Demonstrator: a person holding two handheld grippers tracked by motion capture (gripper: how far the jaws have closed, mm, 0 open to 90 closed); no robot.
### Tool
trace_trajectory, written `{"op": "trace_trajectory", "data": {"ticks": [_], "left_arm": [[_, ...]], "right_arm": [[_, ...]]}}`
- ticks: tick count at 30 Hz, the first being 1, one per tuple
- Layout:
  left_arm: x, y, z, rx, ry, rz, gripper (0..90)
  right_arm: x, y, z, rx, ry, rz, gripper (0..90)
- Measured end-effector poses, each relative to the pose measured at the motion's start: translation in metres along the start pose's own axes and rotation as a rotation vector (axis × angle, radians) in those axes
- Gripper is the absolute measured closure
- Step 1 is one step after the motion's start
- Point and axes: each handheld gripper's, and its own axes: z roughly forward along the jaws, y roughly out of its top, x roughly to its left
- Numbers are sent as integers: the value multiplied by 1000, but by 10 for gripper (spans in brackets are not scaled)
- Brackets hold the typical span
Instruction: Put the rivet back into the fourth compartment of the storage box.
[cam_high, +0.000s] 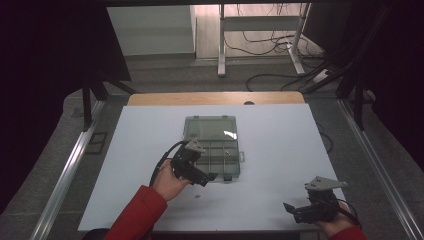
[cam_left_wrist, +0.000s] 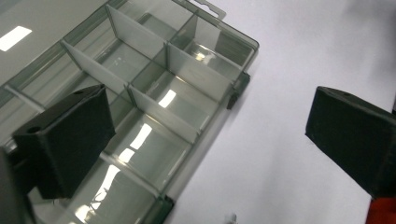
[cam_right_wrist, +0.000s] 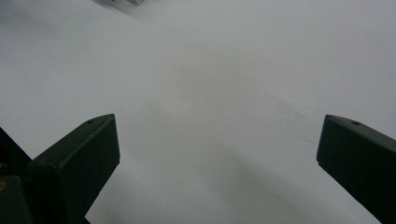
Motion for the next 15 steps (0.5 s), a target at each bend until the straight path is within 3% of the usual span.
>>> {"op": "trace_trajectory", "data": {"ticks": [6, 10, 15], "left_arm": [[-3, -13, -7, -17, -10, 1, 0], [-4, -27, -11, -34, -44, -4, 0], [-7, -38, -12, -31, -40, -21, 0]], "right_arm": [[0, 0, 0, 2, 0, 0, 0], [0, 0, 0, 4, -1, -1, 0], [0, 0, 0, 5, -2, -1, 0]]}}
